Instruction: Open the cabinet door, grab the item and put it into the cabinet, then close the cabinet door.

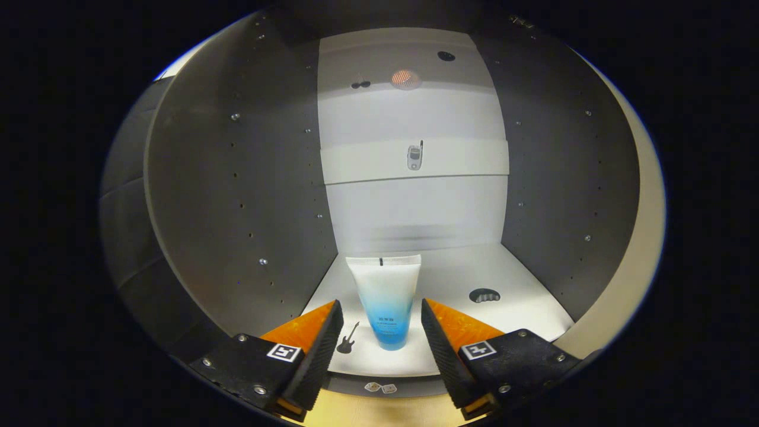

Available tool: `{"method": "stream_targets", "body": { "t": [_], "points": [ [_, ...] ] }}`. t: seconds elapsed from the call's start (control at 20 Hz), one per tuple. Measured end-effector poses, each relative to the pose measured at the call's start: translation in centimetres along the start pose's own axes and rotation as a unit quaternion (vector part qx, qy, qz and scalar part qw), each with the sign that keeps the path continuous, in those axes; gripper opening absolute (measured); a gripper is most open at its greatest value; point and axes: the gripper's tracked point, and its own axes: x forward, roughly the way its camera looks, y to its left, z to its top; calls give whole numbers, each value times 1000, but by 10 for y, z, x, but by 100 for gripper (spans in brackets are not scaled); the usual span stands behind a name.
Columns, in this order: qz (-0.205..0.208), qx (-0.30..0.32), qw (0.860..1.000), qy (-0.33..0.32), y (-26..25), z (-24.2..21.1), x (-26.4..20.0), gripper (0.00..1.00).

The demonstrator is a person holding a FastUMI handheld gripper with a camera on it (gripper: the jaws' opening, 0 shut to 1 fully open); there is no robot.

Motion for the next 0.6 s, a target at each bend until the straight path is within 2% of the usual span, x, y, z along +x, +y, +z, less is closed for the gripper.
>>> {"method": "stream_targets", "body": {
  "t": [0.15, 0.6],
  "points": [
    [-1, 4, 1000, -26, 0, 11, -29, 94],
    [-1, -10, 995, -104, 2, 21, -151, 93]
  ]
}}
